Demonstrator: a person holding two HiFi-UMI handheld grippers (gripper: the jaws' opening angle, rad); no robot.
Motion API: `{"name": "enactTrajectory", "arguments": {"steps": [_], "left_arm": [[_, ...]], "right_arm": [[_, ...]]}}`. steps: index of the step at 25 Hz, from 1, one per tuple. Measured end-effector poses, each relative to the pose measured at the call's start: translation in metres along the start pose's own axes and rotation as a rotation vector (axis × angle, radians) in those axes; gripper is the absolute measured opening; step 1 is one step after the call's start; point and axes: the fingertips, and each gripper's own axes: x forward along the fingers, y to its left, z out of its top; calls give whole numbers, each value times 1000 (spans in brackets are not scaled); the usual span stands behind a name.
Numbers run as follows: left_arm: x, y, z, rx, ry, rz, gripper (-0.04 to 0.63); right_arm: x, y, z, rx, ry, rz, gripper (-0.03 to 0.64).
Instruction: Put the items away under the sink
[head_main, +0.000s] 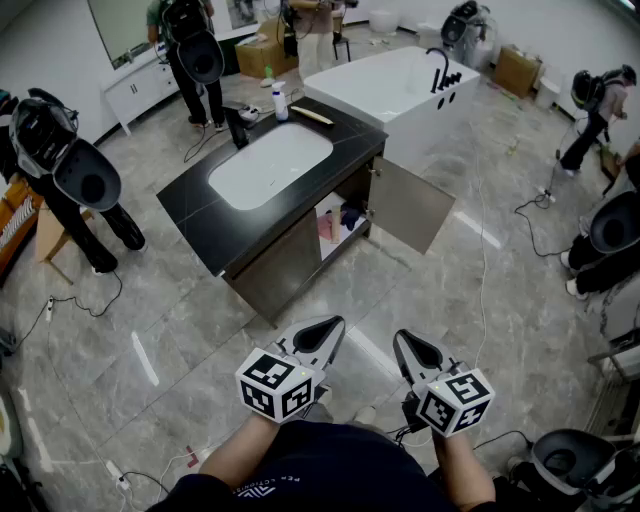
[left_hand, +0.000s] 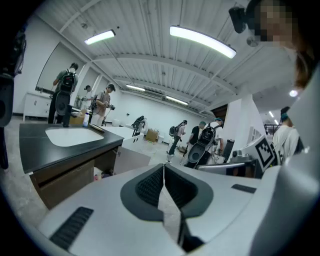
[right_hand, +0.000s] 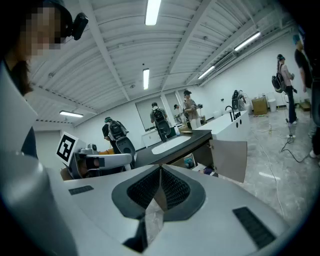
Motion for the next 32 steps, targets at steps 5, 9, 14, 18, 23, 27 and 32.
{"name": "enactTrajectory", "arguments": {"steps": [5,9,14,18,23,27,32], "left_arm": [[-1,-6,2,-14,0,-12,14],[-1,-12,1,-3,-8,-20,14],[6,-22,-2,14,-12,-33,14],[14,-31,-8,-12,-3,-24,14],[26,-47,-11,-23,-5,-11,14],[29,-55,-11,-41,-24,-4,14],[37,-51,-14,-57,-7,9,14]], "right_arm": [[-3,0,3,9,-9,4,39],[-6,1,3,13,-18,25,40],[-9,-3,-1,-25,3,31,40],[-18,-10,-4,-26,16,39,40],[-32,-23,-7,-24,21,58,40],[-37,-35,-8,-16,24,55,40],[-35,-44,-8,1,23,53,40]]}}
